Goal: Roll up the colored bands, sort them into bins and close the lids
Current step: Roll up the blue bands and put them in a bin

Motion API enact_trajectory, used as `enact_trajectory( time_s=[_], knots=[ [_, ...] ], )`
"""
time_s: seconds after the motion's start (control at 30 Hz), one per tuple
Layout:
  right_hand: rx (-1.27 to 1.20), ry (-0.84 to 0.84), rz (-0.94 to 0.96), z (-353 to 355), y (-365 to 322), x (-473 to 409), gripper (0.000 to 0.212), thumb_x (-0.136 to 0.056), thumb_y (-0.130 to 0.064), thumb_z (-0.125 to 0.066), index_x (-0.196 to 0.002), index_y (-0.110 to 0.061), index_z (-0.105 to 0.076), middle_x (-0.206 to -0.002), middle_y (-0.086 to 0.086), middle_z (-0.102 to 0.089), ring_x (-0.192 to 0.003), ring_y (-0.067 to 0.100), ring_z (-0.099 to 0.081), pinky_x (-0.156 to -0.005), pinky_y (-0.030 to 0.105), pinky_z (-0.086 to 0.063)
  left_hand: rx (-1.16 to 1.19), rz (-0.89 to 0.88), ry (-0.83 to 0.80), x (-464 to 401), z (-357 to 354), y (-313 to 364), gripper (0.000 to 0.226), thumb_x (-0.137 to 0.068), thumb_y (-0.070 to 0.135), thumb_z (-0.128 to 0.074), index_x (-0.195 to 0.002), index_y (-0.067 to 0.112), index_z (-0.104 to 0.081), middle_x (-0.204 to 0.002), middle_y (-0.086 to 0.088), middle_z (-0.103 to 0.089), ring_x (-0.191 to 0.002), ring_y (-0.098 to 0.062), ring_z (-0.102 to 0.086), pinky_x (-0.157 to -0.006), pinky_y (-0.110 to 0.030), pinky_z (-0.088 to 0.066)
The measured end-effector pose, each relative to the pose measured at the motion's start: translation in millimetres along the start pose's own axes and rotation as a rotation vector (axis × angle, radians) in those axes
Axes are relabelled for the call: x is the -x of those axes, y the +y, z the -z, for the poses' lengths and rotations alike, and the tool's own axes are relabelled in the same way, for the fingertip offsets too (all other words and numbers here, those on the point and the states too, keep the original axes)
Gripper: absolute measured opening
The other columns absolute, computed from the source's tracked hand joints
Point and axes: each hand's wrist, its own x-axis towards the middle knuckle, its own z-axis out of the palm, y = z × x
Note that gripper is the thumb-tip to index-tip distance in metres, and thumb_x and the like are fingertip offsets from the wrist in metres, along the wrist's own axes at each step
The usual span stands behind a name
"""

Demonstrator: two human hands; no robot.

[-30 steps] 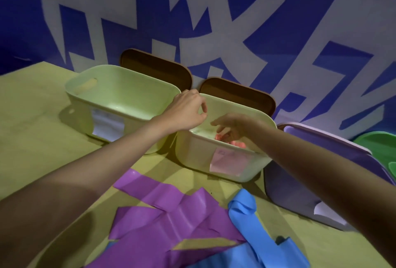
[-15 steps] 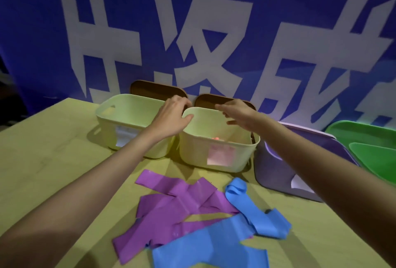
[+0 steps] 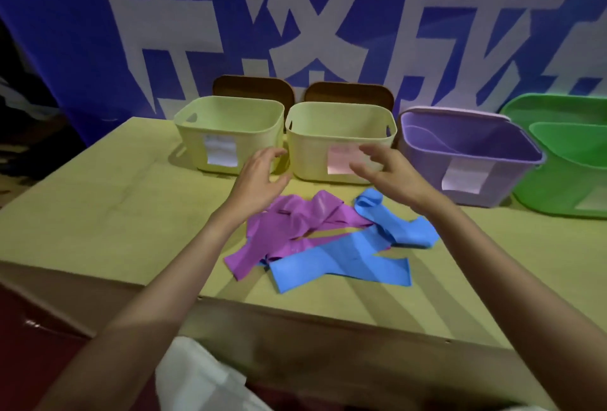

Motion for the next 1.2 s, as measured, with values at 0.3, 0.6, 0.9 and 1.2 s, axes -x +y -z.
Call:
enact_trajectory(
  time_s=[0.3,0.6,0.9,1.2],
  knots=[
    [0.125,0.056,-0.228,-29,86,61,0.057,-0.091,-0.024,-0.064,-0.139,-0.004,-0.042,-0.140,0.017,-0.045,-0.129,0.029,-0.044,-0.102,0.030,-0.032,0.029,-0.111,-0.256,19,-63,15,0.033,-0.089,0.020,-0.064,-0.121,0.014,-0.058,-0.121,-0.002,-0.057,-0.109,-0.014,-0.054,-0.090,-0.028,-0.044],
    [0.052,0.200,-0.255,-22,109,62,0.047,-0.092,-0.023,-0.063,-0.132,-0.001,-0.050,-0.126,0.018,-0.056,-0.115,0.030,-0.055,-0.094,0.033,-0.040,-0.010,-0.090,-0.350,-39,-137,62,0.031,-0.091,0.022,-0.063,-0.116,0.004,-0.065,-0.120,-0.011,-0.065,-0.114,-0.024,-0.057,-0.093,-0.030,-0.041],
    [0.030,0.177,-0.285,-18,123,66,0.037,-0.094,-0.021,-0.059,-0.124,0.000,-0.057,-0.112,0.014,-0.066,-0.106,0.027,-0.060,-0.080,0.022,-0.037,-0.287,-0.127,-0.328,-58,-175,69,0.052,-0.077,0.052,-0.071,-0.087,0.002,-0.070,-0.092,-0.014,-0.067,-0.089,-0.029,-0.061,-0.075,-0.043,-0.051],
    [0.096,0.056,-0.289,-14,130,64,0.033,-0.087,-0.028,-0.069,-0.110,-0.005,-0.064,-0.108,0.008,-0.066,-0.096,0.023,-0.059,-0.080,0.030,-0.044,-0.254,-0.123,-0.320,-59,-175,61,0.021,-0.094,0.017,-0.053,-0.086,0.000,-0.062,-0.094,-0.019,-0.063,-0.091,-0.037,-0.059,-0.068,-0.041,-0.044]
  ],
)
